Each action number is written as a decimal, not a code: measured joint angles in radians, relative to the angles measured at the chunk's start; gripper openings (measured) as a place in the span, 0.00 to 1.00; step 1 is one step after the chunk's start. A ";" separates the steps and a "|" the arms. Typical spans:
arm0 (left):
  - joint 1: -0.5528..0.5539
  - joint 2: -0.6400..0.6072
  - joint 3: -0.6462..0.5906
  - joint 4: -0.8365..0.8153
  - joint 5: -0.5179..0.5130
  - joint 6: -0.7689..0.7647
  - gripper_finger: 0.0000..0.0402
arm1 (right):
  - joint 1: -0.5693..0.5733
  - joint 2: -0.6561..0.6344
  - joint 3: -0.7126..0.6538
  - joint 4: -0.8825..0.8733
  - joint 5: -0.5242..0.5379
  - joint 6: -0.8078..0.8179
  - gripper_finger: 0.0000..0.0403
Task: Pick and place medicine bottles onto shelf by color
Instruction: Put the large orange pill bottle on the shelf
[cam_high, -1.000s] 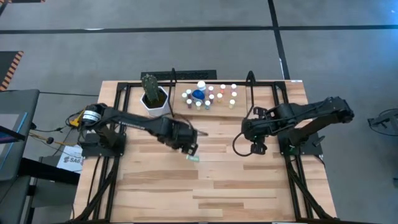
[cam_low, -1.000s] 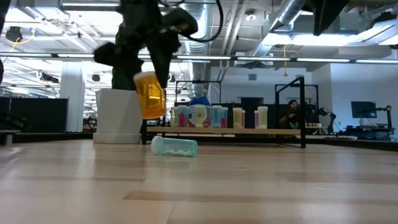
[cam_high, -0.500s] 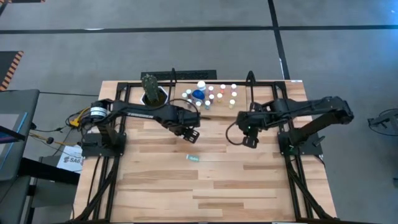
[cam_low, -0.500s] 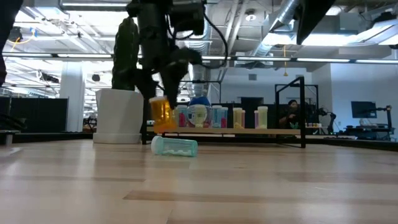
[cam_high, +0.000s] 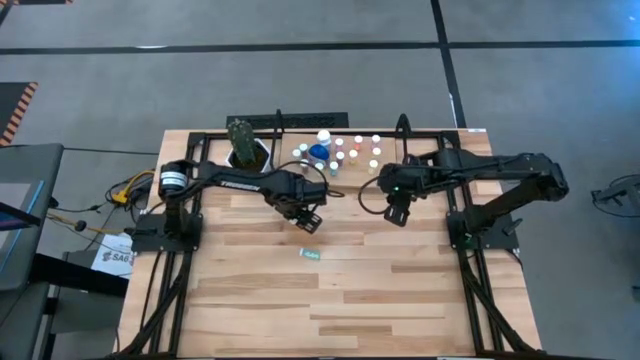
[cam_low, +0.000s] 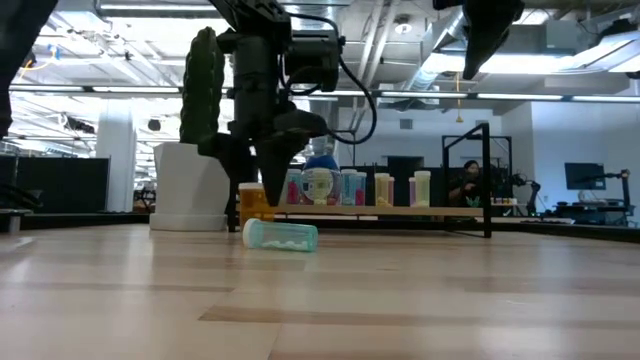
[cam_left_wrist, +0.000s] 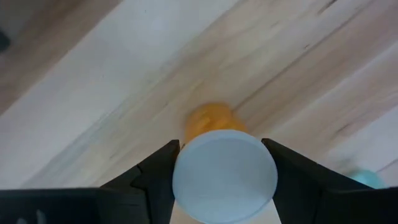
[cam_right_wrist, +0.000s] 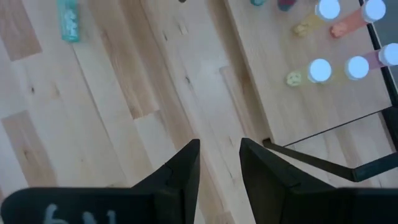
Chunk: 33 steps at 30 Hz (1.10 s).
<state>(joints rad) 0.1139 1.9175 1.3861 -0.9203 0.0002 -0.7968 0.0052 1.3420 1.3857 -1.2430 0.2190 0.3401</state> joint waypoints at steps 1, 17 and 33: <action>0.003 0.000 0.000 0.004 -0.004 0.000 0.49 | -0.002 0.000 0.000 0.000 -0.001 0.000 0.33; 0.021 -0.001 0.075 0.073 0.014 0.106 0.60 | -0.002 0.001 0.000 0.017 -0.004 0.003 0.34; -0.076 -0.007 0.413 -0.471 -0.069 0.161 0.60 | 0.002 0.001 0.000 0.100 -0.005 0.016 0.35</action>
<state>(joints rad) 0.0376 1.9104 1.7987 -1.3914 -0.0684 -0.6361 0.0070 1.3426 1.3857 -1.1431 0.2141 0.3559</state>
